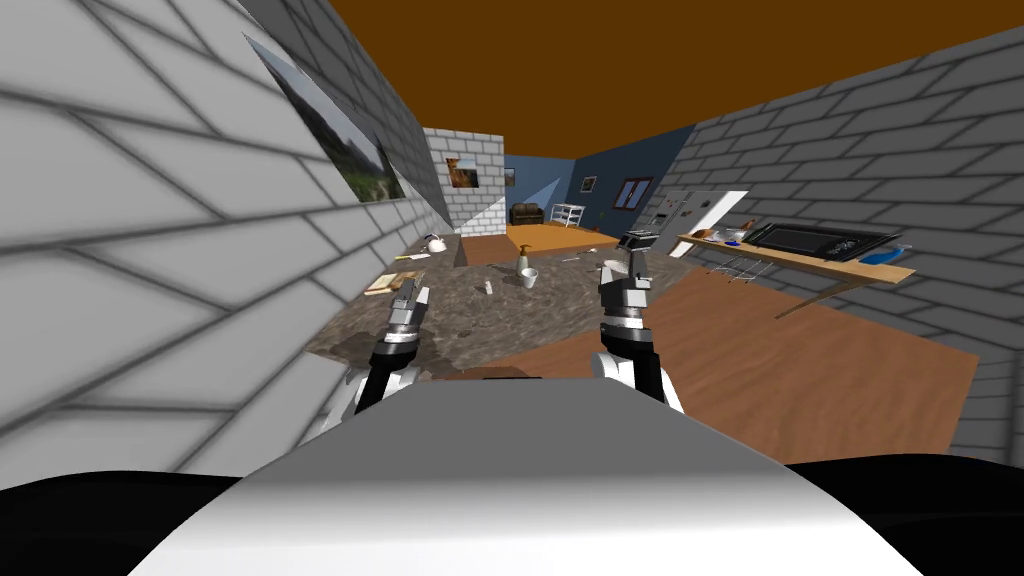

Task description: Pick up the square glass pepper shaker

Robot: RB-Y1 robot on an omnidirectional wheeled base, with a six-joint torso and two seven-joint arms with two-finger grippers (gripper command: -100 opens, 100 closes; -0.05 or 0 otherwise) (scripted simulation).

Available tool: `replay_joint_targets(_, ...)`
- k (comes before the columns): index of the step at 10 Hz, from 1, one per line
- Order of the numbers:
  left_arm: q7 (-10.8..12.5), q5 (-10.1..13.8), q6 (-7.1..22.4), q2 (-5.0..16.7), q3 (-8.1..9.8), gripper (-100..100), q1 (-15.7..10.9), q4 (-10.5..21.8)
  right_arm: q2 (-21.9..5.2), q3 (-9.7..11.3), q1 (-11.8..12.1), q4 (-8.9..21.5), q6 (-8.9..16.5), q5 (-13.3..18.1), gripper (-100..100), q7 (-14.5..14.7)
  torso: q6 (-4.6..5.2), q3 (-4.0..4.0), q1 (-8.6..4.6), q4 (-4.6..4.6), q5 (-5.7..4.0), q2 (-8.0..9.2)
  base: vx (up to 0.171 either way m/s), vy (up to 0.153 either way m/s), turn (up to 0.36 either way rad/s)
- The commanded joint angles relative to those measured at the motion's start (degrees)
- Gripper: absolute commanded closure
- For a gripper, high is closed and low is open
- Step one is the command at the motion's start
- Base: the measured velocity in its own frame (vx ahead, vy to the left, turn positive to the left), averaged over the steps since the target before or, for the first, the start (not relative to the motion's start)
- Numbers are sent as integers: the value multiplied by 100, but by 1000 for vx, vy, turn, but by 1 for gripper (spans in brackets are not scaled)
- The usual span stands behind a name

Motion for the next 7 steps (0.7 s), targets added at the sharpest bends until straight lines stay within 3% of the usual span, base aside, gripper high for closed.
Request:
replay_joint_targets(1,26,-45,-76,101,44,-100,25,174,0,0,0,0,0,0,0,0,0,0,0,0,0,0,-14,-78,-18)
replay_joint_targets(3,81,-202,-171,434,172,-100,-2,575,-1,-1,0,0,0,0,0,0,0,-5,23,-2,5,-8,-8,-78,-117)
replay_joint_targets(6,108,-279,-212,607,236,-100,-15,905,0,-1,0,0,0,0,0,0,-1,-5,17,-2,4,-8,-6,-78,-69)
replay_joint_targets(7,133,-356,-247,783,301,-100,-27,1104,-1,-1,1,0,0,0,0,0,-2,-5,22,-2,4,-10,-1,-79,-132)
